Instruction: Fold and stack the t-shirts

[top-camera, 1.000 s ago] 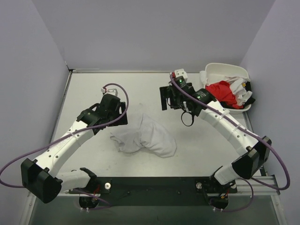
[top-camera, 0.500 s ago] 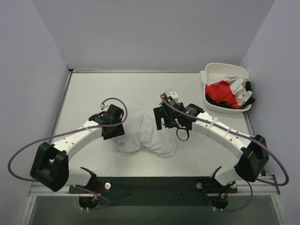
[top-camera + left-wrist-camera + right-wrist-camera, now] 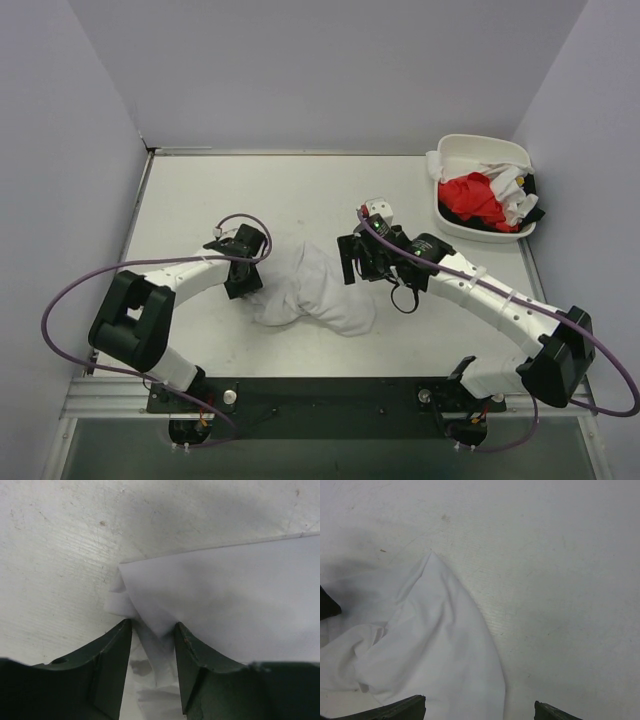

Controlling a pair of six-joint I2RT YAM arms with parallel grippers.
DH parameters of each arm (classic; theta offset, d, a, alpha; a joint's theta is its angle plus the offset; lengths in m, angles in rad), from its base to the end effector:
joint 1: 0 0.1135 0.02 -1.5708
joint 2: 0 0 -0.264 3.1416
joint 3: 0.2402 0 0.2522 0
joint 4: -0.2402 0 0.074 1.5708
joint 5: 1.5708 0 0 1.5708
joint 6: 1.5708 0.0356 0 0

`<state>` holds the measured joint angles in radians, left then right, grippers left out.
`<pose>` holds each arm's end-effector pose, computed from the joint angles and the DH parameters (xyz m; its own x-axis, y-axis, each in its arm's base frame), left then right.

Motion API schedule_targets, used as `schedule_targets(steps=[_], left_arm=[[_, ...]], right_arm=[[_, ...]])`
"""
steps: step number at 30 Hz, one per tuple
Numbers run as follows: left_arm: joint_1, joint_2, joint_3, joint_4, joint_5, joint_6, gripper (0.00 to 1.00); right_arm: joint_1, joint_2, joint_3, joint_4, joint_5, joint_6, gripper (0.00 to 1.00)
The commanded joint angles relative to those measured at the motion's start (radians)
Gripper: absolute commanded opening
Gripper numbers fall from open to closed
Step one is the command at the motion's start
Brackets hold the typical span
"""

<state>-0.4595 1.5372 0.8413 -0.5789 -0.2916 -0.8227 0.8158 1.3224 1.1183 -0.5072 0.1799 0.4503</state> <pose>0.2458 -0.1102 0.1630 -0.8394 -0.3679 -0.4000 -0.3905 0.9202 -0.0268 0.2032 0.2066 0.3073 -0.6742 -0.0916 -0.7328 -0.3667 0.9028 0.2245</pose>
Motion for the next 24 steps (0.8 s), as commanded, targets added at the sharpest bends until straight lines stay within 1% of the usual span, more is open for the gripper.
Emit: schedule_targets(steps=[1, 2, 3, 5, 6, 8, 10, 11, 14, 15, 17, 18, 21, 22, 24], left_arm=[[0.015, 0.027, 0.001, 0.051, -0.053, -0.044, 0.45], [0.016, 0.034, -0.002, 0.056, -0.058, -0.052, 0.41], [0.021, 0.046, -0.004, 0.062, -0.058, -0.055, 0.30], [0.021, 0.057, -0.001, 0.065, -0.061, -0.062, 0.14], [0.021, 0.063, 0.001, 0.067, -0.067, -0.065, 0.00], [0.018, 0.058, 0.008, 0.062, -0.066, -0.067, 0.00], [-0.005, 0.017, 0.025, 0.038, -0.073, -0.069, 0.00], [-0.020, -0.030, 0.048, -0.005, -0.095, -0.069, 0.00], [-0.063, -0.122, 0.207, -0.100, -0.097, -0.037, 0.00], [-0.076, -0.136, 0.345, -0.126, -0.096, -0.018, 0.00], [-0.125, -0.141, 0.505, -0.217, -0.109, 0.029, 0.00], [-0.143, -0.132, 0.710, -0.251, -0.110, 0.048, 0.00], [-0.205, -0.080, 0.986, -0.315, -0.071, 0.123, 0.00], [-0.214, -0.069, 1.128, -0.314, -0.046, 0.161, 0.00], [-0.249, -0.049, 1.226, -0.288, 0.035, 0.184, 0.00]], right_arm=[[0.014, -0.043, -0.018, -0.008, 0.030, 0.016, 0.88], [0.016, -0.043, -0.021, -0.008, 0.032, 0.019, 0.88], [0.017, -0.045, -0.025, -0.008, 0.030, 0.021, 0.88], [0.020, -0.048, -0.031, -0.007, 0.030, 0.024, 0.88], [0.025, -0.051, -0.037, -0.005, 0.030, 0.022, 0.88], [0.028, -0.057, -0.043, -0.005, 0.036, 0.024, 0.88], [0.034, -0.063, -0.058, -0.007, 0.049, 0.024, 0.88], [0.037, -0.066, -0.061, -0.005, 0.050, 0.025, 0.88], [0.048, -0.069, -0.089, -0.005, 0.061, 0.039, 0.88], [0.051, -0.069, -0.095, -0.001, 0.062, 0.044, 0.88], [0.052, -0.068, -0.124, 0.010, 0.070, 0.057, 0.88], [0.057, -0.068, -0.135, 0.016, 0.067, 0.062, 0.88], [0.062, -0.083, -0.163, 0.032, 0.073, 0.079, 0.88], [0.072, -0.087, -0.166, 0.036, 0.078, 0.080, 0.88], [0.078, -0.109, -0.176, 0.035, 0.095, 0.091, 0.88]])
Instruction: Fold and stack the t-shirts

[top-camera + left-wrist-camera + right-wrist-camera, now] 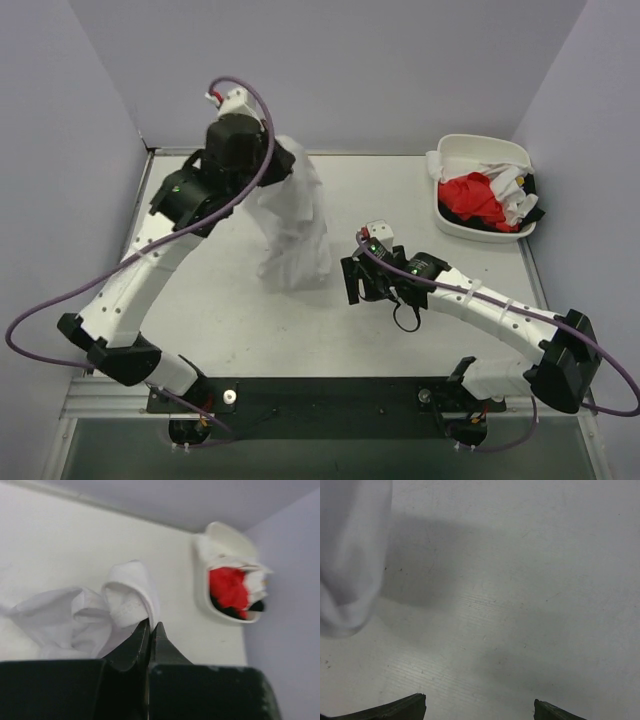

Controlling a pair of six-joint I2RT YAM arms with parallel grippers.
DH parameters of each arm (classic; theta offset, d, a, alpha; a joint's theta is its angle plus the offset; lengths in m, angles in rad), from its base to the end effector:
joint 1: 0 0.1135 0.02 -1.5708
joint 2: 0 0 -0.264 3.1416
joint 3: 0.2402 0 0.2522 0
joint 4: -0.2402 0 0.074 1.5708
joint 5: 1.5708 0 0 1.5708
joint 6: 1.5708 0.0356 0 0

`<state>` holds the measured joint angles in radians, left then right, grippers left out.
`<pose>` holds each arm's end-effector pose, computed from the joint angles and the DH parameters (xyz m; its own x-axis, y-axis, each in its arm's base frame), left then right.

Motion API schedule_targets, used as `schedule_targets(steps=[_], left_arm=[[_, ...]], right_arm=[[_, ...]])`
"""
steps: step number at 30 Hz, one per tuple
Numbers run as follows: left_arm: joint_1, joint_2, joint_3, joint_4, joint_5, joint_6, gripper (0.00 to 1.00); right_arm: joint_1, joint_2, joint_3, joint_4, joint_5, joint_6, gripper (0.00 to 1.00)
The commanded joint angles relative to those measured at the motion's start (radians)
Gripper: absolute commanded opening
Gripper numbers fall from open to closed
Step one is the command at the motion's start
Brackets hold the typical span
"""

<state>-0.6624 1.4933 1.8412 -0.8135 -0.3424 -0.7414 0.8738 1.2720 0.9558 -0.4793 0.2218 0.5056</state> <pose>0.2482 -0.1784 0.4683 -0.4926 -0.4225 -0.7608 0.0137 0.8703 -0.4923 0.1792 0.2019 0.2690 -0.7155 -0.1186 -0.6885 -0.3459 0.9164 0.2015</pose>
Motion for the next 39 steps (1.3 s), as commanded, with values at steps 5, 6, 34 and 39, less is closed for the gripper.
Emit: schedule_targets(steps=[5, 6, 34, 39], left_arm=[[-0.144, -0.008, 0.357, -0.029, 0.097, 0.171, 0.00], [-0.158, -0.021, 0.331, -0.024, 0.092, 0.171, 0.00], [-0.773, 0.267, -0.452, 0.491, -0.035, -0.062, 0.00], [-0.781, 0.314, -0.431, 0.519, -0.038, -0.055, 0.74]], right_arm=[[0.030, -0.114, -0.038, 0.001, 0.082, 0.048, 0.88], [0.031, -0.132, -0.043, -0.004, 0.089, 0.051, 0.88], [0.018, -0.359, 0.018, -0.349, 0.441, 0.157, 0.88], [0.001, -0.414, 0.035, -0.397, 0.447, 0.162, 0.89]])
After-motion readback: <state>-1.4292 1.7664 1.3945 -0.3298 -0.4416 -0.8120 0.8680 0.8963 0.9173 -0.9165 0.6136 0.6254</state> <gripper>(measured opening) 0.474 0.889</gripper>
